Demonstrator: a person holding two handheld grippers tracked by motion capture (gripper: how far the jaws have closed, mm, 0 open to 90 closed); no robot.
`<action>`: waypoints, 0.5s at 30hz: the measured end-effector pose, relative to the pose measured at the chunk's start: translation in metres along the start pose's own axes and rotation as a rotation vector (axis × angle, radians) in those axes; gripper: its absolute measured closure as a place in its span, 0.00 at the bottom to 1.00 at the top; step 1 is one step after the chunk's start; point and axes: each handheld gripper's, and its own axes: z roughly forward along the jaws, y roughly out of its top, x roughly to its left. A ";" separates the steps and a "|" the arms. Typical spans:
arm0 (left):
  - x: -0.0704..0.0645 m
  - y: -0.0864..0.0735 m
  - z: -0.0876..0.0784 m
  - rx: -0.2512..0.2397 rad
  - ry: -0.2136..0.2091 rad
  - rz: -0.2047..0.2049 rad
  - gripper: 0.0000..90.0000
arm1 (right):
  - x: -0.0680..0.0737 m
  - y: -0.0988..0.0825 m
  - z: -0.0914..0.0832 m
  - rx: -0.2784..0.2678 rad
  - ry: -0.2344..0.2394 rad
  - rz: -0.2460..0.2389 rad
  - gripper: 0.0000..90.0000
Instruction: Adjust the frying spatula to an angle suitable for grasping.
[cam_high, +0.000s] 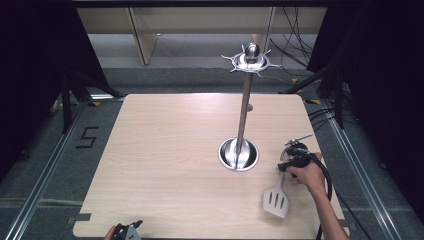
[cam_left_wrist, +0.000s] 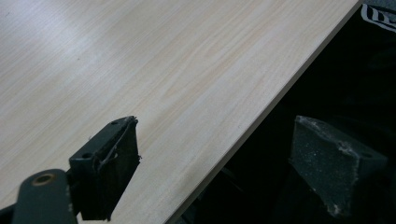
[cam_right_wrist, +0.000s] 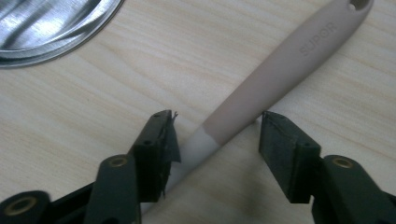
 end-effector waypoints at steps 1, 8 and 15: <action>0.000 0.000 0.000 0.000 -0.001 0.000 0.16 | 0.001 0.001 -0.002 0.018 0.015 0.016 0.56; -0.001 0.000 0.002 0.001 0.017 0.002 0.16 | -0.006 0.011 -0.004 0.082 0.025 0.009 0.66; 0.000 0.000 0.001 0.008 0.002 0.003 0.16 | -0.016 0.021 -0.006 0.156 0.037 0.017 0.76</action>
